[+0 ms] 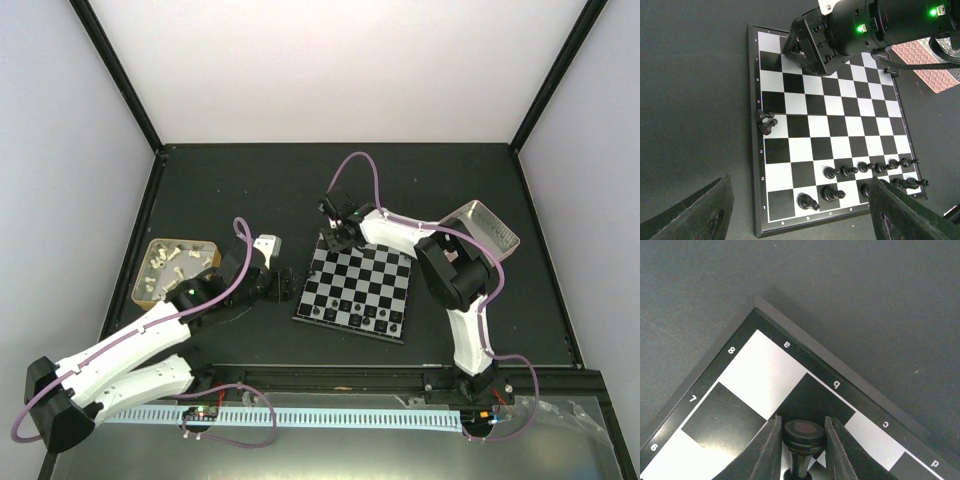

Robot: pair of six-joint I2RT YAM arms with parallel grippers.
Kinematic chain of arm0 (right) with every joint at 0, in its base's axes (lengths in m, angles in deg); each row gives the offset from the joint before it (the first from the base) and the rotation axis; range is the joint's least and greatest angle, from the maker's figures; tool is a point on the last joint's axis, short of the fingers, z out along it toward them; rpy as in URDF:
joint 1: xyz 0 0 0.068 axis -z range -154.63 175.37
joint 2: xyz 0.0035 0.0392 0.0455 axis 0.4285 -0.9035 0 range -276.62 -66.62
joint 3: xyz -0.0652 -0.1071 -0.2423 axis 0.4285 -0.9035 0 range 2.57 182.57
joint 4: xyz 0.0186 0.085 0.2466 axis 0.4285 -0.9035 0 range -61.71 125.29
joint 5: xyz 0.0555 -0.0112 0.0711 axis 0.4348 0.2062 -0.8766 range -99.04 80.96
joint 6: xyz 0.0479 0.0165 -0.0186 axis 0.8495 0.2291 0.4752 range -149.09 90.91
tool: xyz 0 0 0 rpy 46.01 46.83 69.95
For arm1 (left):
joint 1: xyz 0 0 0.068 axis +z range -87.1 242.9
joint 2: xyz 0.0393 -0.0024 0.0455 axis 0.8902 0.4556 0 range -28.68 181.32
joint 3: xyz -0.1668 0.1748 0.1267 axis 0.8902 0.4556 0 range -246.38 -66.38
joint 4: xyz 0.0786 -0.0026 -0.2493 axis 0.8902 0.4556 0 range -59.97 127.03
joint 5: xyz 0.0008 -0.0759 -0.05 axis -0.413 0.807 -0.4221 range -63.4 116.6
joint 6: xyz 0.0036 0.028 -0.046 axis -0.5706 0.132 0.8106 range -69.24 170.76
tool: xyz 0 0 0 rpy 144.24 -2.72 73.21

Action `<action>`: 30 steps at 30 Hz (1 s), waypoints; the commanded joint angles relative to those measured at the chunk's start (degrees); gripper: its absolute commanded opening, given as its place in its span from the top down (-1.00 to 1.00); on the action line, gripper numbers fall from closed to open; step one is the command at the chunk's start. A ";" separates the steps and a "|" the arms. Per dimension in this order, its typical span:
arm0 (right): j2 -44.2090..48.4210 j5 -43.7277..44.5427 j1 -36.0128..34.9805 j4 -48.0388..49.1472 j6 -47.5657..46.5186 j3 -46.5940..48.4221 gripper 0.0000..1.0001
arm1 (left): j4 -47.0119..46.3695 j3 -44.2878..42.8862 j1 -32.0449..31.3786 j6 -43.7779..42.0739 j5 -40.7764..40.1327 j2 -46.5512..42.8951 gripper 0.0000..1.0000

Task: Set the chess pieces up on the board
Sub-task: Pick up the chess piece from the chessboard, then place the chess piece on the chessboard.

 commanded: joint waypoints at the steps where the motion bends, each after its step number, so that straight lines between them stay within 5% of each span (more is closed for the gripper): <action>1: -1.74 0.53 0.62 0.27 1.25 -0.20 0.56 | 0.03 0.08 0.32 0.95 -0.60 -0.91 -0.51; 10: 9.11 -6.01 0.68 10.90 11.13 -8.63 0.73 | -2.67 0.62 0.29 0.51 0.57 -1.53 -0.51; 22: 29.97 -27.12 0.44 42.57 62.10 -33.61 0.72 | -25.44 9.02 -0.08 -2.69 5.42 -4.24 -0.60; 27: 33.67 -27.76 -1.44 47.98 74.72 -39.97 0.73 | -28.64 8.94 -1.25 -4.33 8.81 -0.54 -0.58; 30: 35.10 -28.03 -2.73 48.80 79.50 -42.15 0.72 | -30.01 8.77 -2.26 -4.74 9.55 1.80 -0.40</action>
